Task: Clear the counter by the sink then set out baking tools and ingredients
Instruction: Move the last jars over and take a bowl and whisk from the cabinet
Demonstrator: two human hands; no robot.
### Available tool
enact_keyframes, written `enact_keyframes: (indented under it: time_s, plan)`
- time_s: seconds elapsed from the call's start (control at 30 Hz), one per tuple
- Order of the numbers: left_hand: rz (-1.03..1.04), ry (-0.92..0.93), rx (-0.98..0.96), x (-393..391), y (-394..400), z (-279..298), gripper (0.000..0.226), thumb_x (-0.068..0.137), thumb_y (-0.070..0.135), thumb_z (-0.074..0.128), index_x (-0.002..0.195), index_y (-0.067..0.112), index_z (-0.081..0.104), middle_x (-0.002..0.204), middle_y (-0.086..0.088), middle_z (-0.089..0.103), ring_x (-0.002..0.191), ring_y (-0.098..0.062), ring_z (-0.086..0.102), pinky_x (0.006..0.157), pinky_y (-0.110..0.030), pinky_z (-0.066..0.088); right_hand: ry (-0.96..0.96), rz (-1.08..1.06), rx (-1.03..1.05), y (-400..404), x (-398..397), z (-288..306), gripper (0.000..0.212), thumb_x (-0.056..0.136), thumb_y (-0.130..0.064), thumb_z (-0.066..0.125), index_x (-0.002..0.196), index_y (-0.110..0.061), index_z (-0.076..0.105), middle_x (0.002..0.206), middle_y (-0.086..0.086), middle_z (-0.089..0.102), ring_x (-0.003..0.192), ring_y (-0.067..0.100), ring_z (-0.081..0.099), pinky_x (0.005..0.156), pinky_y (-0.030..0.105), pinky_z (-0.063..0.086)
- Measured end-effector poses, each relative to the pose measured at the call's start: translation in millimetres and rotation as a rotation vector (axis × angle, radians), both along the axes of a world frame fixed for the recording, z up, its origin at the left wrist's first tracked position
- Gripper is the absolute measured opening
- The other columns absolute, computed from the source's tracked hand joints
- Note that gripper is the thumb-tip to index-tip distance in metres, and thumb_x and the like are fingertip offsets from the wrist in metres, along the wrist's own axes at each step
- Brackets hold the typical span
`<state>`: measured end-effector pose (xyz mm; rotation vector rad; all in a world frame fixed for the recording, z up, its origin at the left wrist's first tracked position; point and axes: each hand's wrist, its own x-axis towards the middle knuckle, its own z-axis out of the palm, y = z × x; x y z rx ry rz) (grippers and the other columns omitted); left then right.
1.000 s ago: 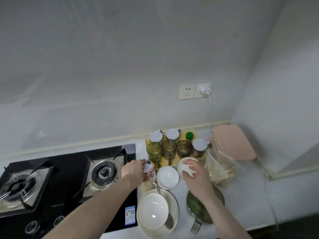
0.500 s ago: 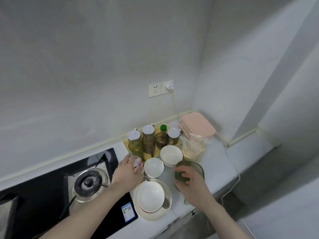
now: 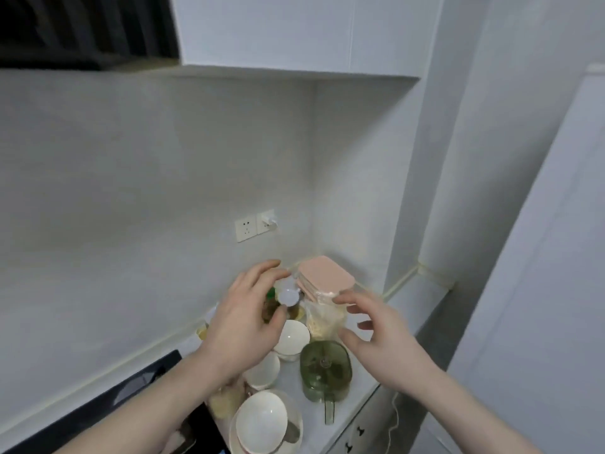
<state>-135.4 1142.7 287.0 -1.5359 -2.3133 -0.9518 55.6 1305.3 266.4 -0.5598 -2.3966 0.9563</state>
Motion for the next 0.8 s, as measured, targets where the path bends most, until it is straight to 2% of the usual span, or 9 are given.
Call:
enact_keyframes:
  time_s: [0.2, 0.3, 0.4, 0.57, 0.8]
  plan:
    - [-0.016, 0.325, 0.138, 25, 22, 141, 0.052, 0.086, 0.029, 0.067, 0.135, 0.031, 0.051, 0.145, 0.014, 0.043, 0.131, -0.011, 0.044, 0.107, -0.031, 0.041, 0.176, 0.042, 0.199, 35, 7, 111, 0.048, 0.092, -0.024, 0.067, 0.131, -0.045, 0.050, 0.135, -0.032, 0.045, 0.118, -0.005, 0.051, 0.093, 0.016, 0.048]
    - [0.024, 0.509, 0.143, 33, 39, 201, 0.055, 0.083, 0.031, 0.065, 0.136, 0.028, 0.050, 0.146, 0.008, 0.044, 0.126, -0.017, 0.047, 0.102, -0.036, 0.044, 0.272, 0.056, 0.257, 51, 8, 163, 0.050, 0.091, -0.023, 0.068, 0.133, -0.043, 0.049, 0.135, -0.028, 0.045, 0.118, -0.003, 0.052, 0.091, 0.017, 0.050]
    - [0.100, 0.671, 0.122, 39, 59, 249, 0.058, 0.078, 0.031, 0.063, 0.135, 0.024, 0.051, 0.144, 0.002, 0.045, 0.122, -0.023, 0.050, 0.099, -0.040, 0.043, 0.350, 0.058, 0.292, 69, 8, 208, 0.052, 0.090, -0.022, 0.069, 0.135, -0.039, 0.049, 0.135, -0.023, 0.044, 0.116, -0.002, 0.054, 0.091, 0.024, 0.053]
    - [0.243, 0.750, 0.072, 44, 88, 308, 0.057, 0.081, 0.029, 0.062, 0.137, 0.022, 0.050, 0.143, 0.001, 0.046, 0.121, -0.025, 0.051, 0.101, -0.040, 0.039, 0.432, 0.014, 0.304, 96, 7, 264, 0.054, 0.090, -0.023, 0.066, 0.139, -0.037, 0.046, 0.139, -0.019, 0.043, 0.116, 0.001, 0.054, 0.090, 0.028, 0.054]
    - [0.423, 0.734, 0.010, 34, 124, 373, 0.064, 0.084, 0.035, 0.057, 0.145, 0.022, 0.042, 0.141, -0.004, 0.045, 0.123, -0.029, 0.049, 0.102, -0.042, 0.040, 0.377, -0.025, 0.442, 124, -5, 318, 0.061, 0.090, -0.021, 0.062, 0.146, -0.030, 0.038, 0.147, -0.010, 0.038, 0.125, 0.013, 0.050, 0.102, 0.038, 0.048]
